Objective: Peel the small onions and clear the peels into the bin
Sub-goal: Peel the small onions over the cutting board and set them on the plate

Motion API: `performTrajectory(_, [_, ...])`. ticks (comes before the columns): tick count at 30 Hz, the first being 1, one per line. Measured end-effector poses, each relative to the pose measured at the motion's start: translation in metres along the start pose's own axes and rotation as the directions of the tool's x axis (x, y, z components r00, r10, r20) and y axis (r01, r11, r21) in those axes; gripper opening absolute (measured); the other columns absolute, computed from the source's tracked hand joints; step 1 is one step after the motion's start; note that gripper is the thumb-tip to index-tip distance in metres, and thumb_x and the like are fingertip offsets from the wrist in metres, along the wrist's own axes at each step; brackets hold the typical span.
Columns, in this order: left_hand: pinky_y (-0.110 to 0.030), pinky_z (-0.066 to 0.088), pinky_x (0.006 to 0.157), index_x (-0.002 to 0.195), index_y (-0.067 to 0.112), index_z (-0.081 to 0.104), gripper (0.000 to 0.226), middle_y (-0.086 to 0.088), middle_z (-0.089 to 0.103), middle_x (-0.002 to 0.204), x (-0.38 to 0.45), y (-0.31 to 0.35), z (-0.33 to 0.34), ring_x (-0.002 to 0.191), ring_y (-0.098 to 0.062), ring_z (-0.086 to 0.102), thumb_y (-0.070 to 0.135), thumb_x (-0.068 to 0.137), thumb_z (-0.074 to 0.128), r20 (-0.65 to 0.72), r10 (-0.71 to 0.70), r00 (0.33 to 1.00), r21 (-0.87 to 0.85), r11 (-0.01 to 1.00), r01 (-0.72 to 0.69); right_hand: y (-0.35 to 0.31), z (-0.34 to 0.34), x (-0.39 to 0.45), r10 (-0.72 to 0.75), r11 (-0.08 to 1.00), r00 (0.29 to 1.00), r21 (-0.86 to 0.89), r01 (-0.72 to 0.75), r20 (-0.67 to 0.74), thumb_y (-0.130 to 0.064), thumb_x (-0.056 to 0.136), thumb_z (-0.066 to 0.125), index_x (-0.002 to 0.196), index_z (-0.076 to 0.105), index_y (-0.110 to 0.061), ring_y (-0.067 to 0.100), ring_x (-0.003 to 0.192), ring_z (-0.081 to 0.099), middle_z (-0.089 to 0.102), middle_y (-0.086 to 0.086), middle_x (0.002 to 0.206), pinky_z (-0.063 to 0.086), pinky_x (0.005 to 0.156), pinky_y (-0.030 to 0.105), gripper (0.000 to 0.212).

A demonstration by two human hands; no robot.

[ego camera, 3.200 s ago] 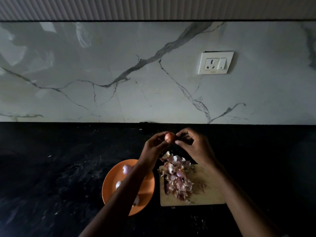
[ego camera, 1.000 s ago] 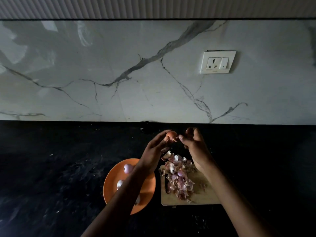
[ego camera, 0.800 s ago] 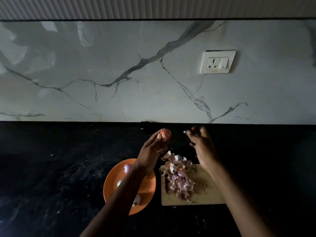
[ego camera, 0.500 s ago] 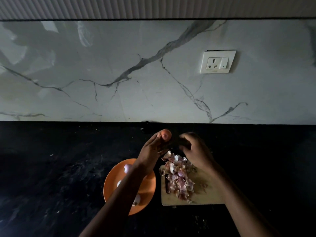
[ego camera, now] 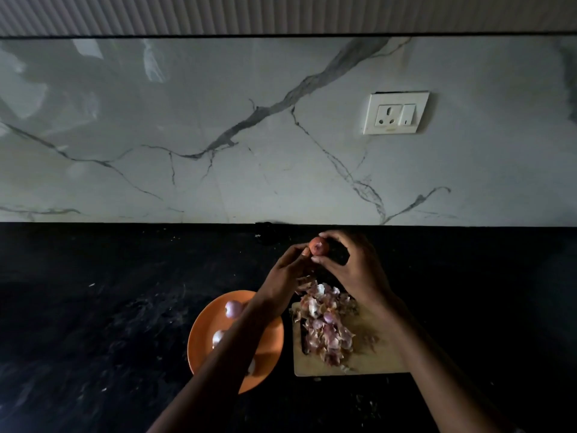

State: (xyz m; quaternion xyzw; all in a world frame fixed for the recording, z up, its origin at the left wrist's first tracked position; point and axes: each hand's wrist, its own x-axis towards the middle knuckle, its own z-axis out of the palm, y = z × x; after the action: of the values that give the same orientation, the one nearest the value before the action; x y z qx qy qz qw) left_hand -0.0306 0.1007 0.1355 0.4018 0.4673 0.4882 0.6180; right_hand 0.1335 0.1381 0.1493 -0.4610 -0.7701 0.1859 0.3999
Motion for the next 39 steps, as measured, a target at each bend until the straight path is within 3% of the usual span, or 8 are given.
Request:
performTrajectory(5, [-0.023,0.052,0.086,0.127,0.015,0.063,0.029,-0.002,0.071,0.12,0.003,0.011,-0.015,0.11,-0.015,0.067,0.02,0.1,0.057,-0.029,0.112,0.993,0.179,0.978,-0.105,0.005,-0.013,0.001,-0.024,0.998,0.999,0.057,0.021,0.046,-0.018,0.079,0.084,0.126,0.068,-0.018,0.001,0.113,0.06,0.069,-0.005,0.122,0.04,0.099,0.008,0.049])
performTrajectory(11, [-0.017,0.053,0.084,0.116,0.007,0.071,0.026,-0.002,0.075,0.107,0.006,0.019,-0.009,0.096,-0.006,0.07,0.012,0.091,0.069,-0.036,0.241,0.97,0.293,0.93,-0.22,0.006,-0.017,0.002,-0.069,0.997,0.992,0.029,0.066,0.107,-0.011,0.08,0.083,0.132,0.065,-0.017,0.002,0.114,0.059,0.065,-0.003,0.126,0.041,0.098,0.007,0.055])
performTrajectory(19, [-0.023,0.055,0.077,0.101,0.021,0.075,0.018,0.004,0.078,0.094,0.009,0.015,-0.01,0.086,-0.008,0.073,0.022,0.083,0.079,-0.096,0.205,0.974,0.35,0.923,-0.16,0.007,-0.013,0.001,-0.113,0.994,0.984,0.029,0.11,0.14,-0.006,0.079,0.081,0.13,0.067,-0.015,0.007,0.111,0.062,0.065,-0.004,0.122,0.053,0.098,0.027,0.053])
performTrajectory(23, [-0.039,0.057,0.08,0.103,0.019,0.078,0.023,0.003,0.078,0.093,0.009,0.01,-0.017,0.091,-0.018,0.074,0.03,0.083,0.08,-0.104,0.215,0.971,0.413,0.897,-0.155,0.007,-0.012,0.0,-0.117,0.992,0.982,0.056,0.11,0.151,-0.005,0.08,0.081,0.129,0.067,-0.015,0.005,0.11,0.061,0.063,-0.007,0.121,0.056,0.094,0.032,0.052])
performTrajectory(29, [-0.03,0.054,0.074,0.102,0.016,0.078,0.022,0.001,0.078,0.09,0.009,0.004,-0.014,0.081,-0.008,0.072,0.027,0.083,0.081,-0.155,0.206,0.966,0.417,0.9,-0.125,0.009,-0.008,-0.003,-0.096,0.993,0.983,0.076,0.085,0.154,0.003,0.08,0.077,0.129,0.068,-0.015,0.006,0.112,0.062,0.064,-0.007,0.122,0.055,0.096,0.033,0.053])
performTrajectory(33, [-0.013,0.051,0.067,0.103,0.016,0.078,0.023,0.006,0.077,0.089,0.008,0.002,-0.008,0.074,0.012,0.066,0.026,0.082,0.082,-0.167,0.34,0.925,0.593,0.784,-0.181,0.01,-0.005,-0.006,-0.063,0.993,0.99,0.106,0.049,0.125,0.011,0.079,0.072,0.127,0.068,-0.015,0.005,0.113,0.061,0.064,-0.005,0.124,0.054,0.097,0.031,0.054])
performTrajectory(39, [-0.024,0.053,0.064,0.097,0.016,0.079,0.017,0.005,0.077,0.084,0.006,-0.002,-0.004,0.074,0.003,0.068,0.02,0.081,0.081,-0.158,0.481,0.863,0.692,0.677,-0.251,0.012,-0.002,-0.007,-0.07,0.989,0.995,0.136,0.06,0.071,0.006,0.079,0.078,0.125,0.069,-0.014,0.006,0.113,0.063,0.063,-0.007,0.121,0.057,0.094,0.033,0.051])
